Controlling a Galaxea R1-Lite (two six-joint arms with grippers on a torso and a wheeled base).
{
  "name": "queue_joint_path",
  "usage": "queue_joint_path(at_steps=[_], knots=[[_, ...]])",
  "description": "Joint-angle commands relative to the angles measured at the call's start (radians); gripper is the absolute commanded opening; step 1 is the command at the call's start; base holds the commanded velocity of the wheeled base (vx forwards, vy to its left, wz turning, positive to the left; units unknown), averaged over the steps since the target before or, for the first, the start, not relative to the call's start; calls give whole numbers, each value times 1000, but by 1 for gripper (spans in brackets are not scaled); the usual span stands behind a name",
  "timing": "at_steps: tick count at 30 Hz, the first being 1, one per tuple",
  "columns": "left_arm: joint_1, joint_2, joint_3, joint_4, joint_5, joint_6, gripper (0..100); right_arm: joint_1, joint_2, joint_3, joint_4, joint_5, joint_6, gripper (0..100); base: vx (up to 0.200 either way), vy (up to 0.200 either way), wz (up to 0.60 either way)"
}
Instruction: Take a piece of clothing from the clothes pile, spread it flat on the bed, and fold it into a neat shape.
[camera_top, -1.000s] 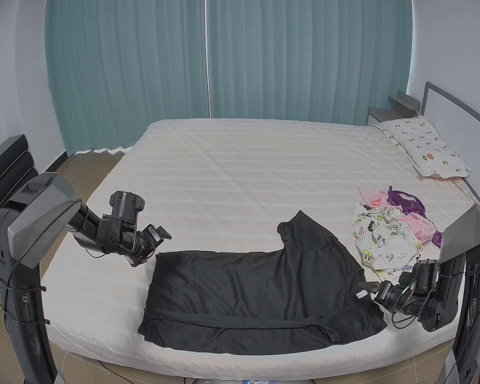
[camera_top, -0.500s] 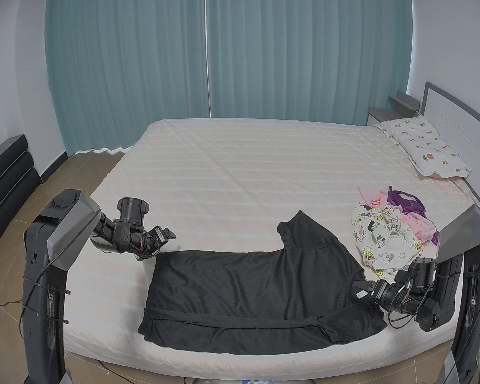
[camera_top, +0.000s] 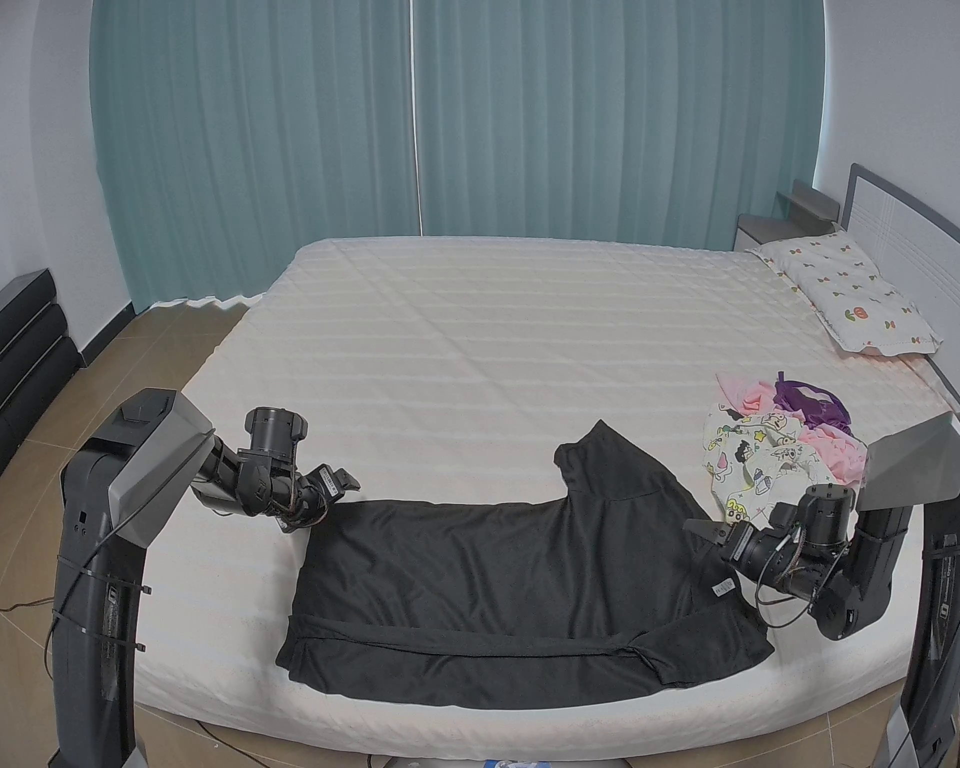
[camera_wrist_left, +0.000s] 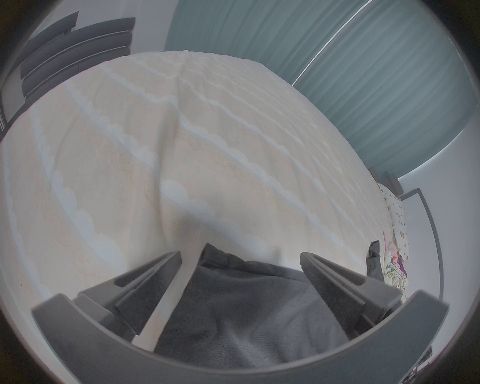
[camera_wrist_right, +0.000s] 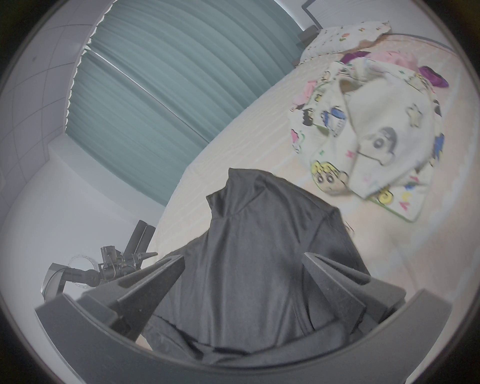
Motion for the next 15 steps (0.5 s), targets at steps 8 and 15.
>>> queue_joint_path(at_steps=[8,15], knots=[[0,-5,27,-1,-19,-16,0,88,81,-561,514,-203,-100,100,0,0,0],[-2,-25,110,-97,-17,-16,0,97,188,-757,606,-299,-236,100,0,0,0]])
